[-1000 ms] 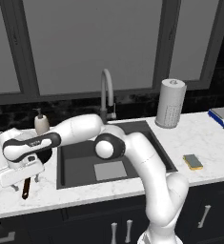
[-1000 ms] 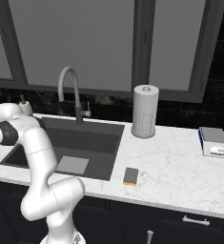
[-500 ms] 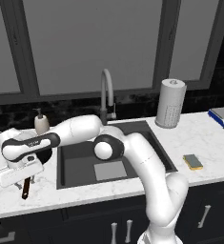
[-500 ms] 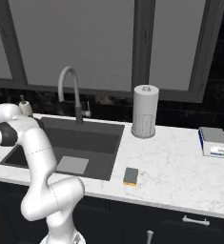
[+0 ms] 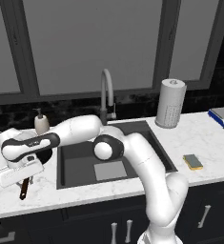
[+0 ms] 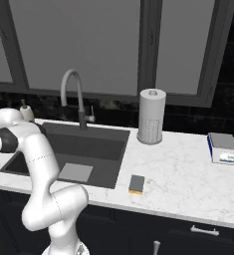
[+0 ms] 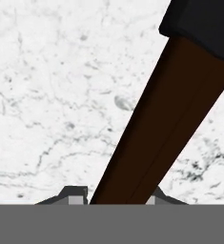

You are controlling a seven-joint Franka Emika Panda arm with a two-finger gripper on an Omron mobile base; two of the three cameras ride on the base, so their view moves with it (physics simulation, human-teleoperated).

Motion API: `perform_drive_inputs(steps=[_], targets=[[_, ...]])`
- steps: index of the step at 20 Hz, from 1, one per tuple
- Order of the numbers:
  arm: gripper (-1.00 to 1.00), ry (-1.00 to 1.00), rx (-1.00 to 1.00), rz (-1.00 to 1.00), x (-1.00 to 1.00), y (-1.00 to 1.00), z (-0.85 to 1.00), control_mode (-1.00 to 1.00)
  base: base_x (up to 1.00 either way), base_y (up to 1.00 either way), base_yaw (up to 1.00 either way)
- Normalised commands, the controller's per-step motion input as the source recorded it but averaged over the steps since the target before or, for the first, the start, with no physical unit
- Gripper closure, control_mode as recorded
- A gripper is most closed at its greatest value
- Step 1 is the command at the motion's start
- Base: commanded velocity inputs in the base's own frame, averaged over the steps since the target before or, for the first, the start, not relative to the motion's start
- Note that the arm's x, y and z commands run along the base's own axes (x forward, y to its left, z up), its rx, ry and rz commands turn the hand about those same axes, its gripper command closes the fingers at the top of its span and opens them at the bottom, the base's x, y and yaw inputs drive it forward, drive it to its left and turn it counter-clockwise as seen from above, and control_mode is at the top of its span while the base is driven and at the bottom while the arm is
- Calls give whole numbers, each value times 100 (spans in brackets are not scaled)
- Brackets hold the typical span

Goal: Pick the pan and sponge and place them into the sink. Then turn on the water.

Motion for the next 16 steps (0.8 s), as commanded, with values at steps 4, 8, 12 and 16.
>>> perform_drive_inputs(steps=[4,8,12,16], targets=[[100,-5,0,-8,-10,-9,1,-100,0,0,0],[100,-1,0,-26,-22,-33,9,-100,0,0,0],[100,0,0,-39,-23,-46,7,-100,0,0,0],[100,0,0,-40,-1,-66,1,-100,0,0,0]])
